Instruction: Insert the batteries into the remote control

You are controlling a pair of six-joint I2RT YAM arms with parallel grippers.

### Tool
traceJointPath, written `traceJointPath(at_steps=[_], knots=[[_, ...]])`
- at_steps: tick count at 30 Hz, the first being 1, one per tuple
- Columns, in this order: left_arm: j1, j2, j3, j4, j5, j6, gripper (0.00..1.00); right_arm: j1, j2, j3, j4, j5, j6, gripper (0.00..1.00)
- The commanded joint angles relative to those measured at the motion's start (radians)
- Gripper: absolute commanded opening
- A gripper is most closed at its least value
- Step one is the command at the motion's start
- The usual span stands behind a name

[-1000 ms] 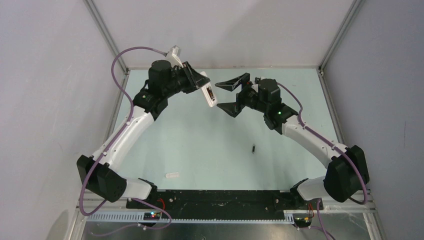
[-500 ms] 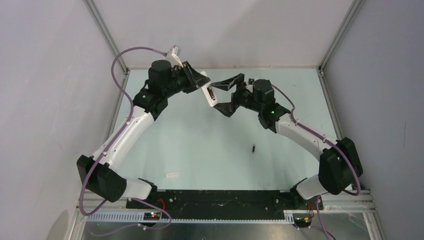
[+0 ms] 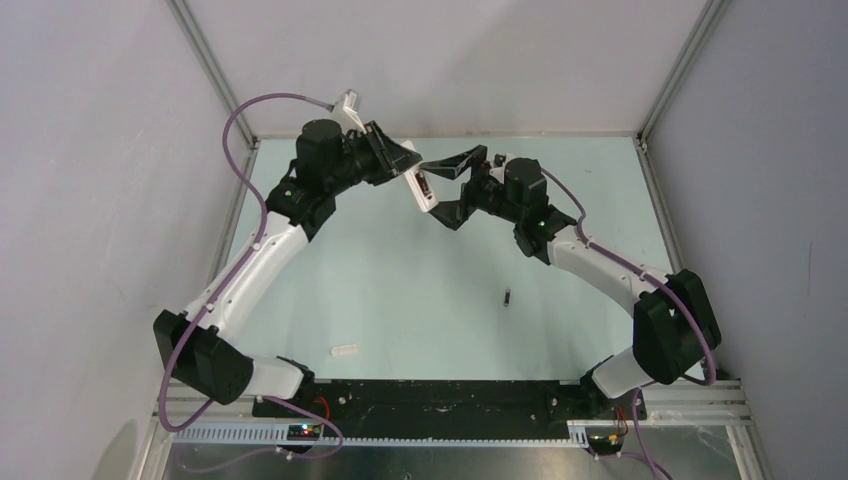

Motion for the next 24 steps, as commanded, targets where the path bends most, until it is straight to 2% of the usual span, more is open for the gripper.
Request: traceJointPath(at_steps=[1, 5, 8, 12, 19, 21, 24], knots=[[-0.007, -0.048, 0.017, 0.047, 0.021, -0.007, 0.00, -0.002, 0.009, 0.014, 0.060, -0.019, 0.012, 0.91], [-0.006, -0.054, 0.011, 0.047, 0.025, -0.004, 0.00, -0.003, 0.015, 0.014, 0.068, -0.029, 0.017, 0.80], [-0.007, -0.059, 0.009, 0.047, 0.026, -0.004, 0.00, -0.001, 0.018, 0.013, 0.074, -0.030, 0.012, 0.69], [-0.006, -0.062, 0.008, 0.047, 0.025, -0.004, 0.00, -0.001, 0.020, 0.014, 0.083, -0.033, 0.012, 0.59], [-0.007, -0.066, 0.008, 0.047, 0.026, -0.029, 0.00, 0.004, 0.030, 0.014, 0.104, -0.040, -0.002, 0.52], [-0.007, -0.064, 0.015, 0.046, 0.037, -0.051, 0.00, 0.004, 0.029, 0.012, 0.113, -0.042, -0.015, 0.48], [-0.002, -0.058, 0.023, 0.045, 0.074, -0.099, 0.00, 0.005, 0.016, 0.007, 0.106, -0.028, -0.052, 0.48]])
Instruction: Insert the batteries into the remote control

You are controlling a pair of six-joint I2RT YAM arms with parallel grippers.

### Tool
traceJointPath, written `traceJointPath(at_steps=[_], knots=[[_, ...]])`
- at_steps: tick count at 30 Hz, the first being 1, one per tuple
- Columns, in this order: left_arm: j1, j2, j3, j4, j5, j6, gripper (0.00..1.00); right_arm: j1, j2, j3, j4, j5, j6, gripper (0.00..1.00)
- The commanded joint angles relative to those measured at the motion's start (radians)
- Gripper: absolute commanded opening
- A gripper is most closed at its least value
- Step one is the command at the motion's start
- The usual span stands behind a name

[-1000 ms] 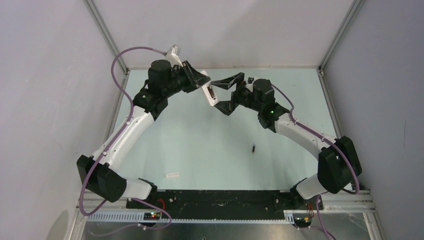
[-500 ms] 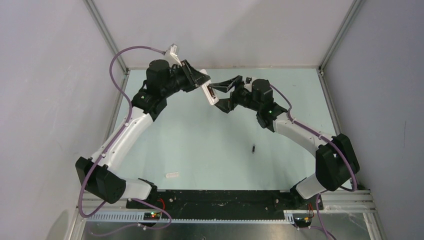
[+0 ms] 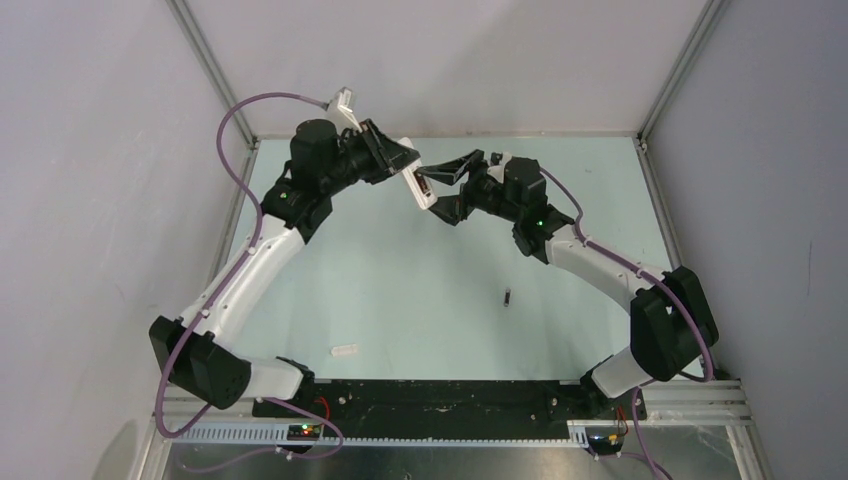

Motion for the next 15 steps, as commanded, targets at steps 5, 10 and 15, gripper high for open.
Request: traceJointPath(at_steps=[5, 10, 15], knots=[[0.027, -0.023, 0.039, 0.034, 0.163, -0.220, 0.00, -0.006, -0.024, 0.006, 0.041, 0.016, -0.108, 0.54], [0.058, -0.017, 0.052, 0.034, 0.268, -0.322, 0.00, -0.020, -0.025, 0.005, 0.035, -0.006, -0.137, 0.56], [0.061, -0.007, 0.084, 0.035, 0.311, -0.370, 0.00, -0.023, -0.031, 0.006, 0.010, -0.014, -0.178, 0.57]])
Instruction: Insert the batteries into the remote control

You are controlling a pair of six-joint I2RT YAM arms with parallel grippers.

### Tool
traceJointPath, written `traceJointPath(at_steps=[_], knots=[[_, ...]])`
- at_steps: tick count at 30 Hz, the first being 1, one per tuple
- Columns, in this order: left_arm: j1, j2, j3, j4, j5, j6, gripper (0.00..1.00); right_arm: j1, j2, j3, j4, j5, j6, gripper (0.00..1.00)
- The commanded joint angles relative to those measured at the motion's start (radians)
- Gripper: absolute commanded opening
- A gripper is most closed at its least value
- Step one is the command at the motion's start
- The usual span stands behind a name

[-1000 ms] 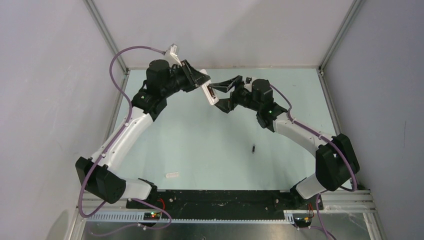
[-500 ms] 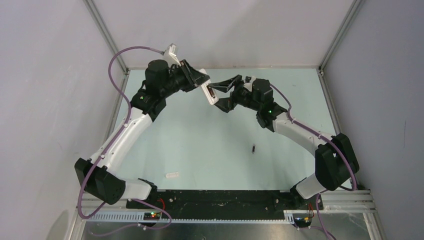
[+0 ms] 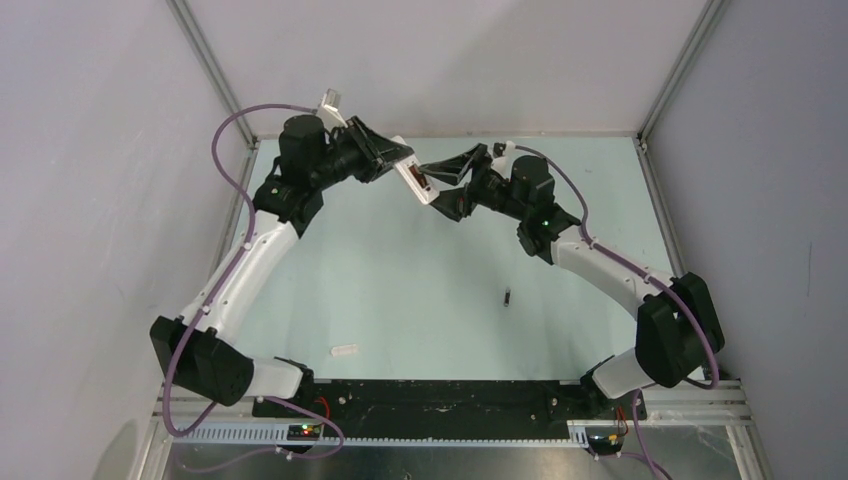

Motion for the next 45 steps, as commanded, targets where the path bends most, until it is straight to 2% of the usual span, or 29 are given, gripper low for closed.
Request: traceJointPath(at_steps=[1, 10, 22, 34, 45], knots=[[-0.017, -0.015, 0.087, 0.049, 0.199, -0.161, 0.00, -0.008, 0.000, 0.006, -0.027, 0.015, -0.093, 0.57], [-0.020, -0.036, 0.089, 0.048, 0.232, -0.158, 0.00, -0.012, 0.007, 0.006, -0.072, 0.030, -0.141, 0.57], [-0.021, -0.064, 0.052, 0.049, 0.208, -0.124, 0.00, -0.018, 0.006, 0.006, -0.113, 0.048, -0.169, 0.55], [-0.008, -0.055, 0.061, 0.049, 0.205, -0.183, 0.00, -0.020, -0.031, 0.005, -0.203, 0.066, -0.427, 0.57], [0.007, -0.060, 0.065, 0.051, 0.235, -0.263, 0.00, -0.016, -0.070, 0.005, -0.256, 0.134, -0.599, 0.57]])
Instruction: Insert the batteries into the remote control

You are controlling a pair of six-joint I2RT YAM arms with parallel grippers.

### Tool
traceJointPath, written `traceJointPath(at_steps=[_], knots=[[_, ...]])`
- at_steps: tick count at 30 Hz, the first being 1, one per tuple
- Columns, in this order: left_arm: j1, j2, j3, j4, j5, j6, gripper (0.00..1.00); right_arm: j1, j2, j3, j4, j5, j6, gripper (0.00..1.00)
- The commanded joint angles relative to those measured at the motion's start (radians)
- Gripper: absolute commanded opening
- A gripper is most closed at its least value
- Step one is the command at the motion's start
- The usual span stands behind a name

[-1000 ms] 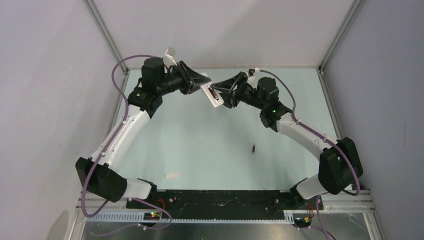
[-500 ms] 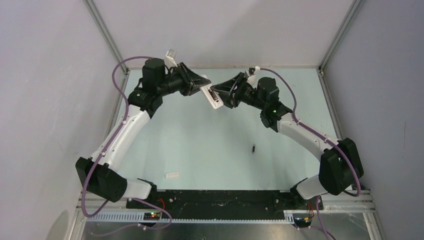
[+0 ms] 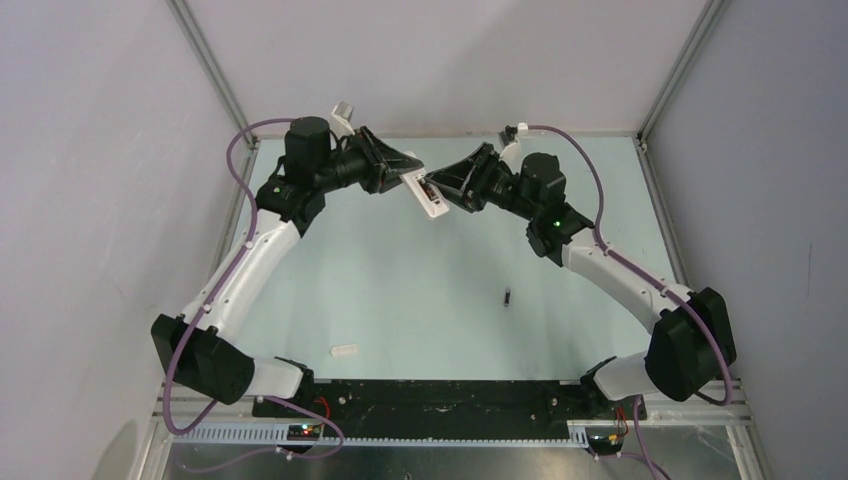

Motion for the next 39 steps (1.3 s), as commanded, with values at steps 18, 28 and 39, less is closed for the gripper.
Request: traceJointPath(at_steps=[18, 28, 39], knots=[[0.014, -0.077, 0.006, 0.145, 0.085, -0.075, 0.00, 0.011, -0.088, -0.007, -0.213, 0.153, -0.366, 0.64], [0.014, -0.121, -0.068, 0.145, 0.146, 0.256, 0.00, -0.058, -0.172, -0.007, -0.191, 0.061, -0.312, 0.85], [0.013, -0.130, -0.069, 0.146, 0.399, 0.550, 0.00, -0.038, -0.210, -0.007, -0.145, -0.216, -0.567, 0.85]])
